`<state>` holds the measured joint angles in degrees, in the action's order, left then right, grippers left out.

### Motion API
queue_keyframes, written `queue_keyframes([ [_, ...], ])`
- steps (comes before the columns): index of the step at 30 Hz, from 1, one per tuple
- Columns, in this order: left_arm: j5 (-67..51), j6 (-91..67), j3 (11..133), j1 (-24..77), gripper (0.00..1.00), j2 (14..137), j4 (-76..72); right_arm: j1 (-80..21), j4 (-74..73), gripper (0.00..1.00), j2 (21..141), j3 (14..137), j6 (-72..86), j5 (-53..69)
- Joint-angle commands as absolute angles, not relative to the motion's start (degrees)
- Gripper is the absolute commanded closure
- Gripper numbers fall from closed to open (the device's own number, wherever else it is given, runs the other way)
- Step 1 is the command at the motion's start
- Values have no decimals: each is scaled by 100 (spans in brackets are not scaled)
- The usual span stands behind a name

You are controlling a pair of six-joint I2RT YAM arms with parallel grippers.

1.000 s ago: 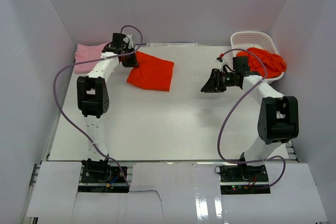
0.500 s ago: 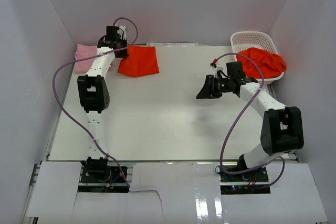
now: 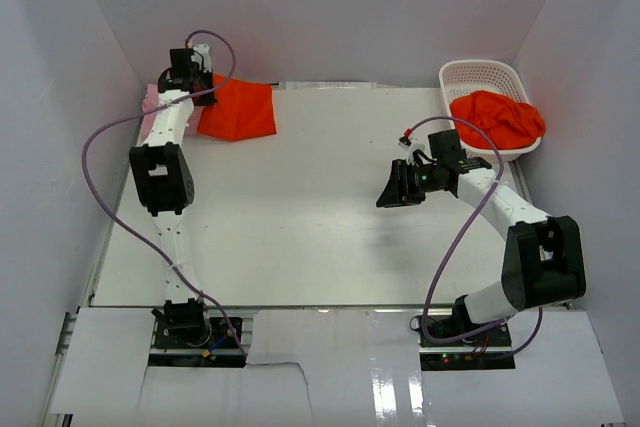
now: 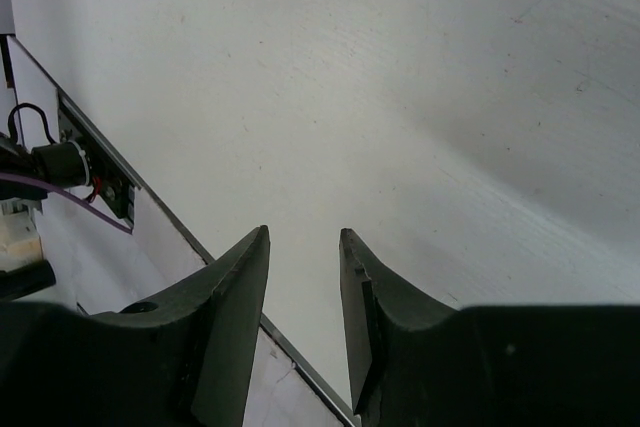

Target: Fold and stack the t-shirts

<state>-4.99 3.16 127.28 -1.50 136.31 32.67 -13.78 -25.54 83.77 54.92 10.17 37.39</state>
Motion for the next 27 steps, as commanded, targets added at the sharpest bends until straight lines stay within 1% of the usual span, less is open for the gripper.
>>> queue_keyframes([
  [1, -967, 167, 13104, -676, 100, 13254, 3129, -1459, -2777, 59, 8262, 5545, 1063, 3674],
  [10, -1591, -255, 13350, -1327, 100, 13236, 2910, -1635, -3173, 59, 8332, 5827, 1151, 3560],
  [15, -1590, -237, 13658, -1397, 100, 13421, 2900, -1775, -3103, 59, 8297, 5678, 1301, 3516],
  [19, -1889, -351, 13614, -1441, 100, 13316, 2822, -1854, -3006, 59, 8314, 5572, 1380, 3489],
  [22, -1898, -369, 13492, -1450, 100, 13114, 2638, -1933, -2945, 59, 8367, 5555, 1424, 3480],
  [27, -1951, -395, 13658, -1503, 100, 13122, 2672, -2048, -2839, 59, 8420, 5537, 1512, 3489],
])
